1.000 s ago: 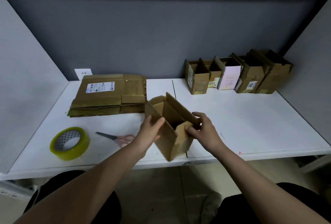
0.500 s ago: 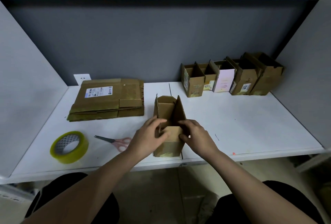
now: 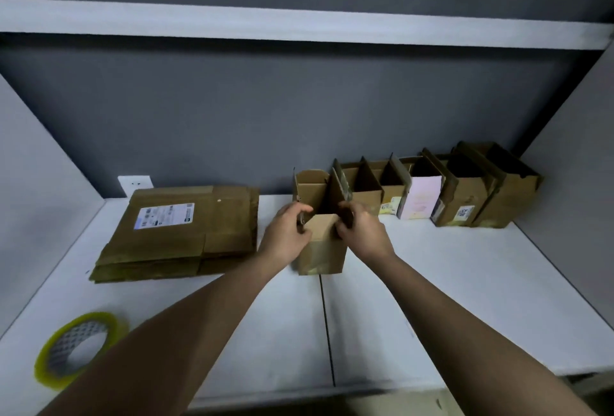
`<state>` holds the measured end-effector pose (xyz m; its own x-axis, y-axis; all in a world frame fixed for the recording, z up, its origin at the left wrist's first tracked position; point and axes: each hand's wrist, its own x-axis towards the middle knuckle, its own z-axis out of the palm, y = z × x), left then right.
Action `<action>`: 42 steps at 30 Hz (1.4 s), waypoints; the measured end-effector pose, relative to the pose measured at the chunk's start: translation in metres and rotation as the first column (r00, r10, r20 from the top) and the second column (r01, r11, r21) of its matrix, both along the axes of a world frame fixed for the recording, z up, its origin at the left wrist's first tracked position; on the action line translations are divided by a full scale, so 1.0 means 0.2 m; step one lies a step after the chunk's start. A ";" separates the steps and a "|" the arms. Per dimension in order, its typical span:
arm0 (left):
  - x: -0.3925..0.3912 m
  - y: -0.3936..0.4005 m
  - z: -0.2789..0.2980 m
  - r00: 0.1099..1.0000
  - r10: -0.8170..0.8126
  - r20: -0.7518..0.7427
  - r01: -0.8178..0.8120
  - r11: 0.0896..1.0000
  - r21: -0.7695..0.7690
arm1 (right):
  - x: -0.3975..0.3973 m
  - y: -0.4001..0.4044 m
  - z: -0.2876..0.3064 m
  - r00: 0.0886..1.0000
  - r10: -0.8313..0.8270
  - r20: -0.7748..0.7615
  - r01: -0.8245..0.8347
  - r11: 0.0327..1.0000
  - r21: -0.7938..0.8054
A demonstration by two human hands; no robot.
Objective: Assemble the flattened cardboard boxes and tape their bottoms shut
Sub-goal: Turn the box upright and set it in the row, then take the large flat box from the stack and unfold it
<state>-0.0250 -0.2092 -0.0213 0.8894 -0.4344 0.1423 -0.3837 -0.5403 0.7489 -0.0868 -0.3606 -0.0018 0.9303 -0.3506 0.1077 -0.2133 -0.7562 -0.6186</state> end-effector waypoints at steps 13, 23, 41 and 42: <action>0.51 -0.37 -0.14 0.997 0.003 0.075 -0.016 0.985 0.174 | 0.52 -0.32 -0.27 0.991 -0.018 -0.131 -0.064 0.804 -0.591; 0.61 -0.45 -0.20 0.987 0.020 0.159 -0.047 0.984 0.171 | 0.63 -0.35 -0.33 0.988 -0.054 -0.143 -0.035 0.831 -0.556; 0.28 0.22 0.46 0.921 -0.002 0.390 -0.239 0.788 0.568 | 0.32 0.07 0.38 0.989 0.130 -0.073 -0.146 0.762 -0.630; 0.26 0.30 0.49 0.914 0.008 0.406 -0.266 0.769 0.582 | 0.31 0.15 0.42 0.986 0.149 -0.073 -0.161 0.758 -0.632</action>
<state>0.0269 -0.1486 0.0773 0.8843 -0.4177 0.2087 -0.4375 -0.8974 0.0572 -0.0256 -0.3313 0.0832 0.9697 -0.0586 0.2372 -0.0643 -0.9978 0.0164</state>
